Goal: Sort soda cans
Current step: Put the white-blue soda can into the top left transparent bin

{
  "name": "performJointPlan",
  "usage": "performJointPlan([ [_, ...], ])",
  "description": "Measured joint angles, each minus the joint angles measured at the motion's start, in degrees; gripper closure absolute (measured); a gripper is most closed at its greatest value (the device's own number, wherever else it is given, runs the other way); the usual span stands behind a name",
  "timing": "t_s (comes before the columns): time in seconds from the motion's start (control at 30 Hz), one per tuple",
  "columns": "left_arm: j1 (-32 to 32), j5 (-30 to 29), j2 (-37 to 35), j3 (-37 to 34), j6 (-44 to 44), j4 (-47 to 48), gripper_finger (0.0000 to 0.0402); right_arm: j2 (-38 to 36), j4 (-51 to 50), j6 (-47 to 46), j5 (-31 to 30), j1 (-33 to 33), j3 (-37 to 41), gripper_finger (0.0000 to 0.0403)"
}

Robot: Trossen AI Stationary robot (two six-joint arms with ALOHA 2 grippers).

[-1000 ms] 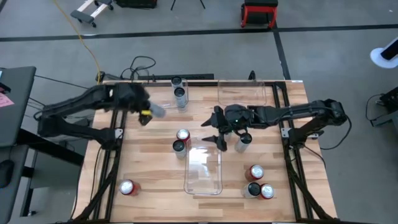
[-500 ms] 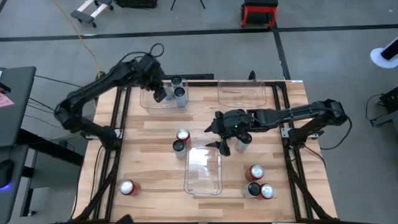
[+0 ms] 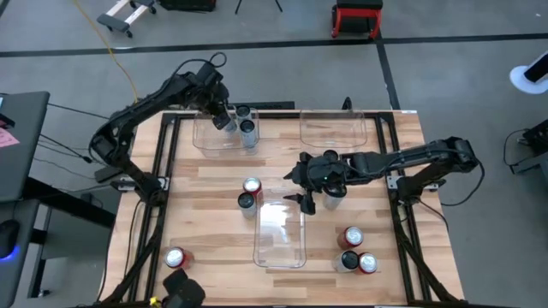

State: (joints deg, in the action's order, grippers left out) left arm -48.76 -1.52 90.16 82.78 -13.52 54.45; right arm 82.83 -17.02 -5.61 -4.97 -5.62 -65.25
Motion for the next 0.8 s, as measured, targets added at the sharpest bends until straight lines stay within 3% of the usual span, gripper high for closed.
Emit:
performJointPlan([
  [0.67,0.94,-0.43,-0.03,-0.55,3.14,-1.04,0.0150,0.00,0.42,-2.08,-0.18,1.59,0.00,0.0081],
  [0.8,1.15,-1.54,0.77,-0.55,3.88,-1.30,0.0150,0.00,0.09,-3.45,-5.90,1.50,0.00,0.0081],
])
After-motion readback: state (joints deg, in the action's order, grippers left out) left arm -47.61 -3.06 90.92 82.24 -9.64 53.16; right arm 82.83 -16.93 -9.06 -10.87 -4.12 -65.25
